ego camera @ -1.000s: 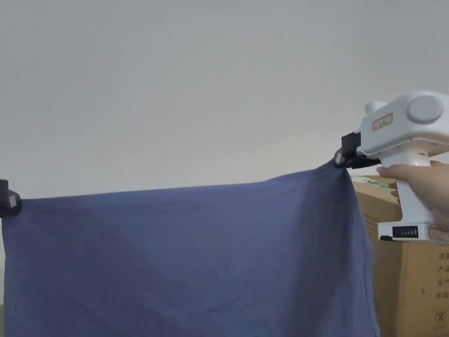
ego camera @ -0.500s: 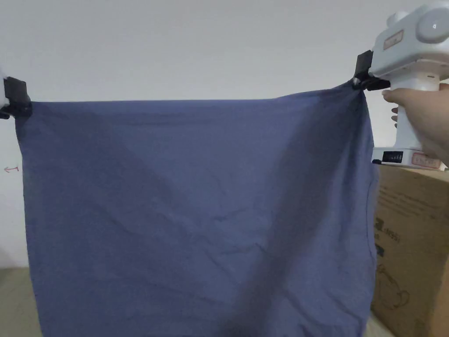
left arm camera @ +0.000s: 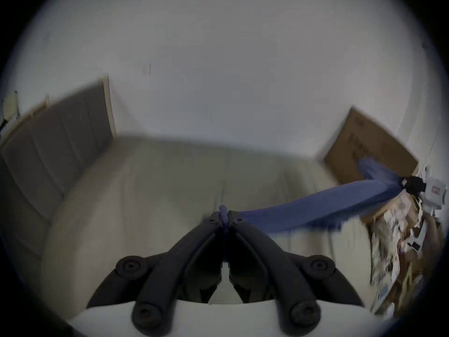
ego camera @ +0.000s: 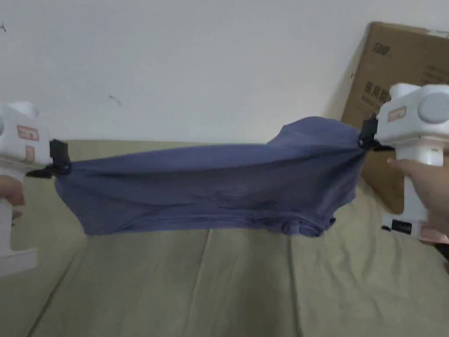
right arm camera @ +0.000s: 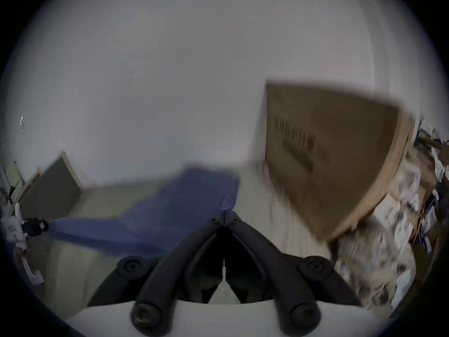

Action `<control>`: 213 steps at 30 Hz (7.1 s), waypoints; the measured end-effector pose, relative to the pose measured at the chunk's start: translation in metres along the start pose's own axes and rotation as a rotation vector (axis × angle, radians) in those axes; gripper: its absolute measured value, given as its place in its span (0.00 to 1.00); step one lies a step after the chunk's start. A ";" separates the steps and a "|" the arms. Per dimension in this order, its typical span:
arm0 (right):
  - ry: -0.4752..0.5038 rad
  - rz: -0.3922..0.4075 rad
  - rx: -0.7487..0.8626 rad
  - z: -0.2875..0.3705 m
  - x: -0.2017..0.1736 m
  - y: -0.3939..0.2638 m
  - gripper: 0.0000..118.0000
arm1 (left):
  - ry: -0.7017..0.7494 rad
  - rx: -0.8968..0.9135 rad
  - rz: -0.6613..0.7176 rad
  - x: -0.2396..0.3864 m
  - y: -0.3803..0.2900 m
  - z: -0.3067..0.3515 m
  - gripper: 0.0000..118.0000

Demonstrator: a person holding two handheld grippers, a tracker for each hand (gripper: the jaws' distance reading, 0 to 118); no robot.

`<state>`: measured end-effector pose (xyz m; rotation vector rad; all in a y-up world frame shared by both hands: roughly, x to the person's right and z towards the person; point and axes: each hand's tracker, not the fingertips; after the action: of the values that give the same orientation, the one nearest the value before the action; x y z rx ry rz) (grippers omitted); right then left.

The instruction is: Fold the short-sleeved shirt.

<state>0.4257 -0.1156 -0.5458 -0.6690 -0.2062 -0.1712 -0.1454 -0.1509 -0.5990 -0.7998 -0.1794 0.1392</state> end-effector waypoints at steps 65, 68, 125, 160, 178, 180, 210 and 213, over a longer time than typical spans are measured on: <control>0.055 0.144 -0.336 0.214 0.023 -0.309 0.00 | 0.103 -0.523 -0.135 -0.045 -0.327 0.119 0.94; 0.056 0.149 -0.370 0.205 0.035 -0.315 0.00 | 0.087 -0.537 -0.167 -0.040 -0.332 0.118 0.78; 0.076 -0.202 -0.536 -0.032 0.071 -0.189 0.09 | 0.011 -0.380 0.149 -0.059 -0.155 -0.031 0.06; 0.143 0.062 -0.330 0.137 0.035 -0.265 0.00 | 0.206 -0.390 0.013 -0.043 -0.228 -0.006 0.95; 0.062 -0.129 -0.452 0.032 0.102 -0.224 0.81 | 0.019 -0.271 0.037 -0.035 -0.219 0.061 0.03; 0.020 -0.176 -0.538 0.015 0.105 -0.233 0.80 | 0.033 -0.276 0.018 -0.030 -0.223 0.058 0.03; -0.044 0.049 -0.489 0.156 0.100 -0.316 0.78 | 0.003 -0.330 0.120 -0.066 -0.310 0.153 0.98; -0.085 0.109 -0.391 0.172 0.078 -0.299 0.78 | 0.010 -0.248 0.063 -0.058 -0.291 0.166 0.98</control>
<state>0.4112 -0.2456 -0.2172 -1.0749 -0.2192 -0.0777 -0.2213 -0.2464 -0.2814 -1.0531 -0.1639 0.1749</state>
